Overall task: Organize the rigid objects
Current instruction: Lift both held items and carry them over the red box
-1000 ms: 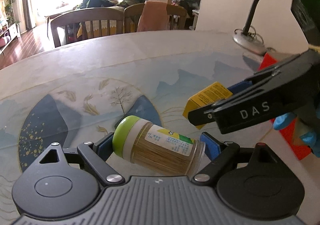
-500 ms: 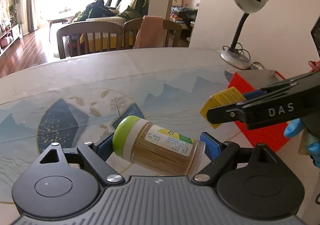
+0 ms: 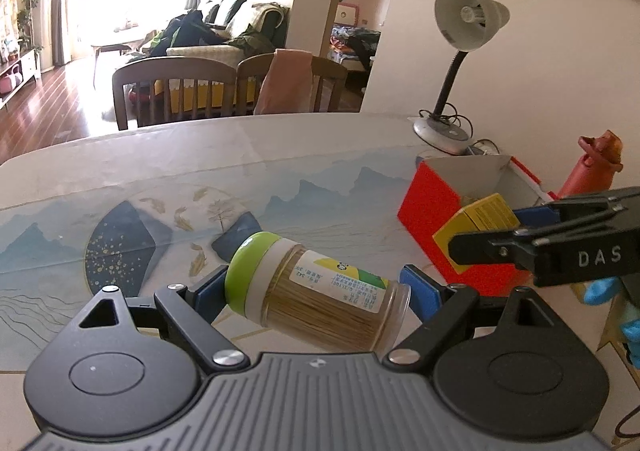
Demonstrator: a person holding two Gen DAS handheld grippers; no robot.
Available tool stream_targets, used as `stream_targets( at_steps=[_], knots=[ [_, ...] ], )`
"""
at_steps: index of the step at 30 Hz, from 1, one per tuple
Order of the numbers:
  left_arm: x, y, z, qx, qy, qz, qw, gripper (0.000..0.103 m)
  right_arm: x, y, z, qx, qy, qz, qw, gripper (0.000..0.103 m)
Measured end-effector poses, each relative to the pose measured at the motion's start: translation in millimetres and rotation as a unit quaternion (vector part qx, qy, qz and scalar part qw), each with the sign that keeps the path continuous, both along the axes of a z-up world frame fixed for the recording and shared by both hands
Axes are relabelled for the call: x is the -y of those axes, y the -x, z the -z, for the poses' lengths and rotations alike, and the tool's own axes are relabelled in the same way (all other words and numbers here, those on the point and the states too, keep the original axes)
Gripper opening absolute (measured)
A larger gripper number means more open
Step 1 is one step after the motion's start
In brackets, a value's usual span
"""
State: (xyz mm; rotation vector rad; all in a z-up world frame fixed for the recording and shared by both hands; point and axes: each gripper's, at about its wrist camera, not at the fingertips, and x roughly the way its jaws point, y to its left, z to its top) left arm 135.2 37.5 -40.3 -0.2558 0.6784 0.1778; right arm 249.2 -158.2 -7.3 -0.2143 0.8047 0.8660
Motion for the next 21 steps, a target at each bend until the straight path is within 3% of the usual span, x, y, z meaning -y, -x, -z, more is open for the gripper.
stream_targets(
  at_steps=[11,21],
  knots=[
    [28.5,-21.6,-16.8,-0.002,0.006,0.014,0.9999,0.090,42.5,-15.6,1.3,0.000,-0.005,0.033,0.999,0.069],
    [84.1,-93.2,-16.1,-0.015,0.013,0.045,0.9988,0.090,96.3,-67.8,12.6,-0.005,0.001,0.054,0.999,0.069]
  ],
)
